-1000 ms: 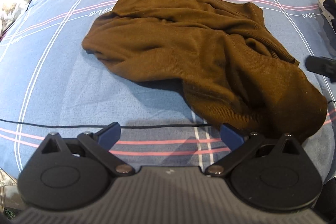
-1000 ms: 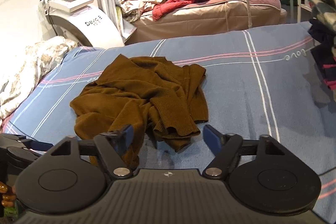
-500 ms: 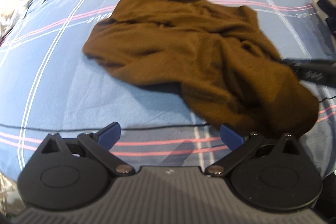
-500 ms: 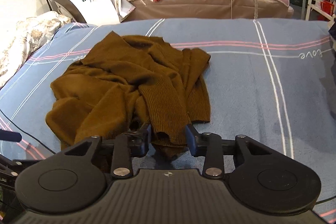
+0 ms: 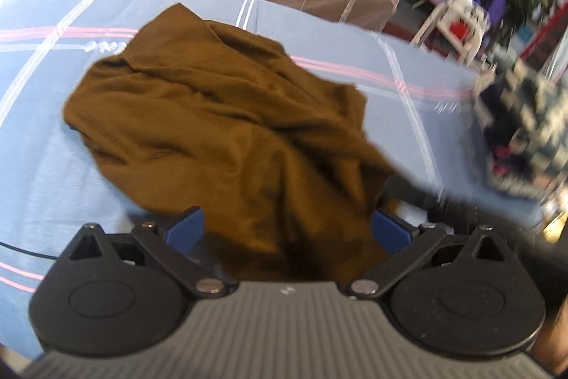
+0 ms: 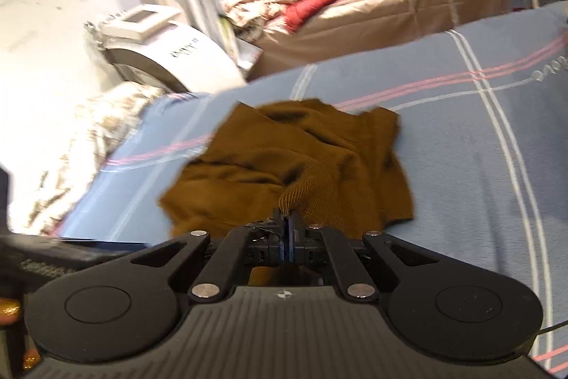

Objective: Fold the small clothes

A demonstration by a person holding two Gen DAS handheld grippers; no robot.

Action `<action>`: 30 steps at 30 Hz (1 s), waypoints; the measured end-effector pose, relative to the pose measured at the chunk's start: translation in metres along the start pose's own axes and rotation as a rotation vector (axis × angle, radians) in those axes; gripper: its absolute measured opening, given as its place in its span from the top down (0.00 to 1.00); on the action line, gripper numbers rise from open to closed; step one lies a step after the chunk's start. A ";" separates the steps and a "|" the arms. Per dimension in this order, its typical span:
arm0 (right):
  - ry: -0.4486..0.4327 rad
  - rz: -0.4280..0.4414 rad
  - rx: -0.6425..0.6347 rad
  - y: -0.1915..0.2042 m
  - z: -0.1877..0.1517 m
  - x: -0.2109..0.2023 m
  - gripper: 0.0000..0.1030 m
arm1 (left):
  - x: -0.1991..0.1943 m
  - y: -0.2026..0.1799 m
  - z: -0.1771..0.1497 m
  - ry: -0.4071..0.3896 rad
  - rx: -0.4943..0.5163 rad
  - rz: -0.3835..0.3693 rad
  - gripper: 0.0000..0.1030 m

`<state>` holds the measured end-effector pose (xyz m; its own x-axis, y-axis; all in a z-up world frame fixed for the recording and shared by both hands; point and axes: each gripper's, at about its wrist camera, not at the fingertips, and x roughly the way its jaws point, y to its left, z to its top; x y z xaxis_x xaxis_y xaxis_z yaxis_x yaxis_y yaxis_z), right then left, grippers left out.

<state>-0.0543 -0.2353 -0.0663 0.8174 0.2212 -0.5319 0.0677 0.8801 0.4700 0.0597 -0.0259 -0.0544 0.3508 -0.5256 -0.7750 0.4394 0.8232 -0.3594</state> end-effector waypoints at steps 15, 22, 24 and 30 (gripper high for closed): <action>0.035 0.186 -0.213 0.075 -0.021 -0.004 0.96 | 0.048 0.031 0.011 0.113 -0.261 -0.222 0.40; 0.040 0.182 -0.204 0.072 -0.020 -0.005 0.43 | 0.028 0.072 0.029 -0.052 -0.286 -0.126 0.94; 0.028 0.138 -0.162 0.058 -0.017 -0.006 0.29 | 0.015 0.098 0.037 -0.120 -0.298 -0.013 0.94; 0.038 -0.015 -0.078 0.013 -0.012 -0.003 0.29 | -0.030 0.190 0.057 -0.265 -0.365 0.300 0.94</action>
<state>-0.0632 -0.2195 -0.0672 0.7943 0.2224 -0.5654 0.0337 0.9130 0.4065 0.1803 0.1341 -0.0701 0.6341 -0.2532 -0.7307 -0.0113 0.9417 -0.3361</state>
